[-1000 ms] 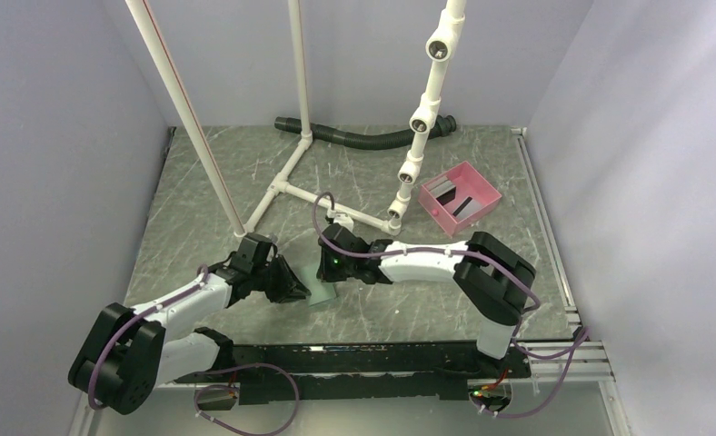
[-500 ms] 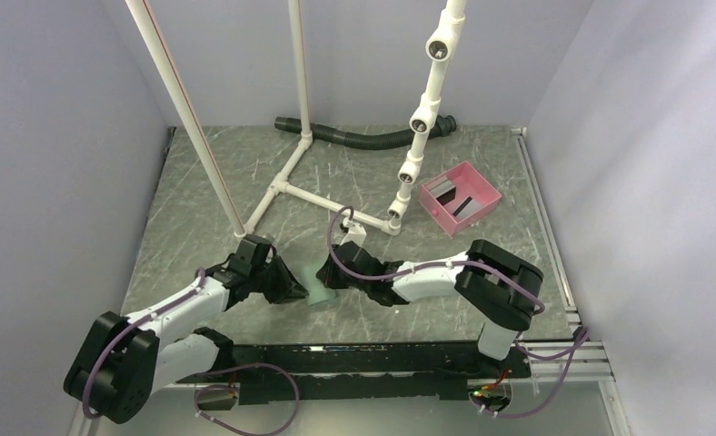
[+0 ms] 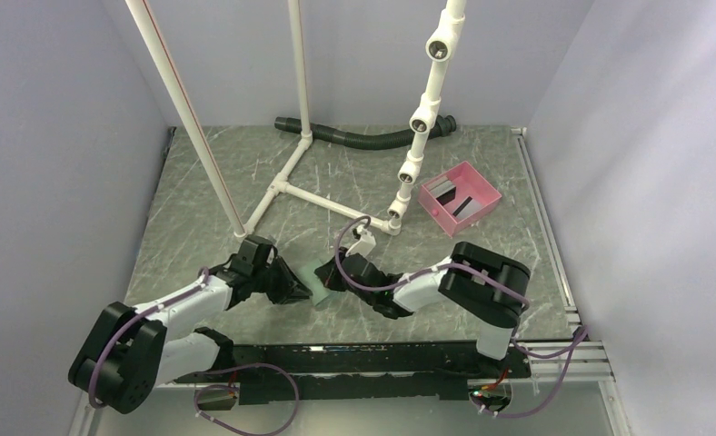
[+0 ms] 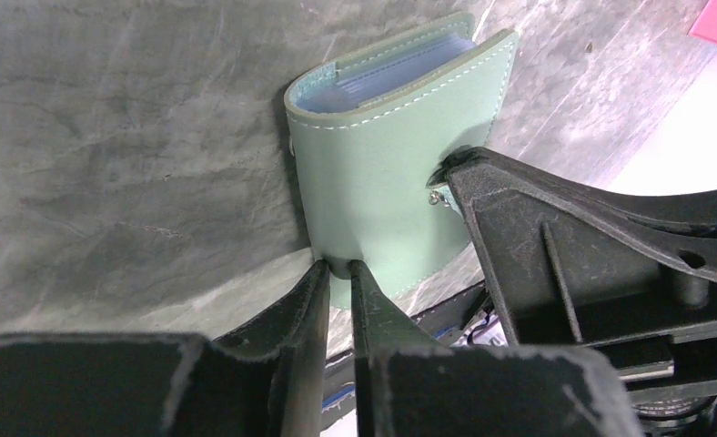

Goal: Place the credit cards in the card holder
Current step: Close the card holder at the center of the board.

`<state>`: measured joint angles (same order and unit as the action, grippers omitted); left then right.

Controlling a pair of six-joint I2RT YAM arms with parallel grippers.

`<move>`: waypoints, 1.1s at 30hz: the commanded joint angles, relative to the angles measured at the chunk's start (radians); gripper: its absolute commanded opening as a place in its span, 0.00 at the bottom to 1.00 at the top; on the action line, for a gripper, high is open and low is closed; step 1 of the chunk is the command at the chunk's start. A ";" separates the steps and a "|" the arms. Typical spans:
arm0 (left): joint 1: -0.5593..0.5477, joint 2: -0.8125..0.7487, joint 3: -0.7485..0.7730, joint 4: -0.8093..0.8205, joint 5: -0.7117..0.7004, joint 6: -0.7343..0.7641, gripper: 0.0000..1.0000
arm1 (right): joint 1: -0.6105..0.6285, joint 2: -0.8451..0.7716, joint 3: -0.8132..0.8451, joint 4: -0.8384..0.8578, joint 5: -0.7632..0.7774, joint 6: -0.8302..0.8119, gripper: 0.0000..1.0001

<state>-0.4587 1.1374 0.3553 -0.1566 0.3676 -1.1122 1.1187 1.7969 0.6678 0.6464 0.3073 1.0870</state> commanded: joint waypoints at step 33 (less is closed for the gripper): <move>-0.006 -0.122 0.044 -0.075 -0.187 0.018 0.16 | 0.330 0.343 0.153 -0.606 0.298 -0.098 0.00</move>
<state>-0.4644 1.0245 0.3752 -0.3389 0.2481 -1.0859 1.3666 1.9617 0.8585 0.5201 0.8722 1.0122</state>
